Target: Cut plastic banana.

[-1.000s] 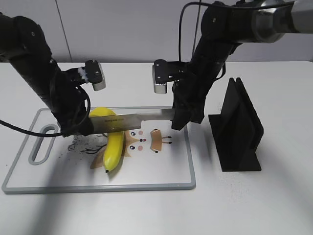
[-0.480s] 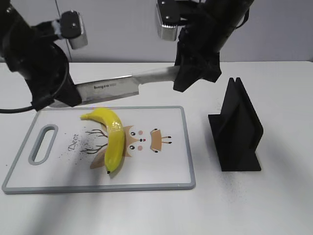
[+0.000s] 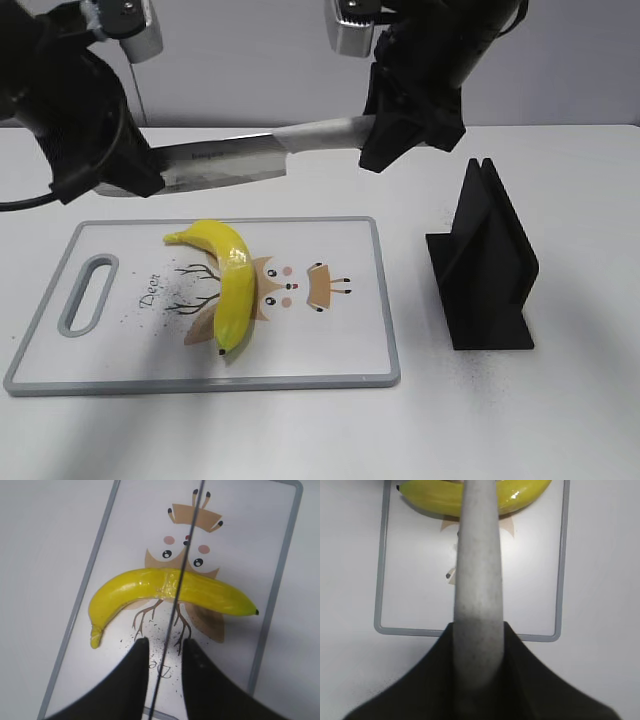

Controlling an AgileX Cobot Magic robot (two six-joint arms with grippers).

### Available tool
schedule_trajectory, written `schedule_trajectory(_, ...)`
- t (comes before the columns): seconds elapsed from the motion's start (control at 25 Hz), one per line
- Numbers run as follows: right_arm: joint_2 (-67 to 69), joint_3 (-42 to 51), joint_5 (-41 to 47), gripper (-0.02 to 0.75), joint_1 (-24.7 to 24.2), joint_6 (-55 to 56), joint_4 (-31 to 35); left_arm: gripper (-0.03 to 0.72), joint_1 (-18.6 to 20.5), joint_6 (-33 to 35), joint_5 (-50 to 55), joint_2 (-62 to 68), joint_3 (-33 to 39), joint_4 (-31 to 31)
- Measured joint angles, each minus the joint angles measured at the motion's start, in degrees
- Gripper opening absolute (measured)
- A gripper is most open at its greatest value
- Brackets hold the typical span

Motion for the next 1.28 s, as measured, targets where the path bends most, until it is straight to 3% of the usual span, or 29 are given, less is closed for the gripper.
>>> schedule_trajectory(0.2, 0.0, 0.0, 0.0, 0.162, 0.0, 0.1, -0.8, 0.543, 0.1, 0.0, -2.8, 0.0, 0.0, -0.1)
schedule_trajectory(0.28, 0.0, 0.0, 0.0, 0.162, 0.0, 0.2, -1.4, 0.596, 0.1, -0.1, -4.2, -0.1, 0.0, -0.1)
schedule_trajectory(0.44, 0.0, 0.0, 0.0, 0.162, 0.0, 1.5, -5.4, 0.615, 0.1, -1.2, -6.2, -1.5, 0.0, 0.0)
schedule_trajectory(0.6, -0.3, 0.0, 0.0, 0.162, 0.0, 8.6, -7.6, 0.615, 1.0, -8.3, -8.2, -4.3, 0.0, 0.7)
schedule_trajectory(0.84, -0.9, -3.9, 0.3, 0.162, 0.0, 26.5, -11.7, 0.607, 7.0, -28.7, -6.5, -7.4, -2.2, 5.0)
schedule_trajectory(1.12, -1.0, -10.1, 1.1, 0.162, -0.1, 48.6, -14.1, 0.593, 16.1, -54.2, 7.2, -8.1, -8.7, 15.7)
schedule_trajectory(1.28, -1.8, -9.9, 1.4, 0.162, -0.2, 57.4, -14.0, 0.591, 19.7, -59.3, 13.9, -8.5, -8.5, 18.0)
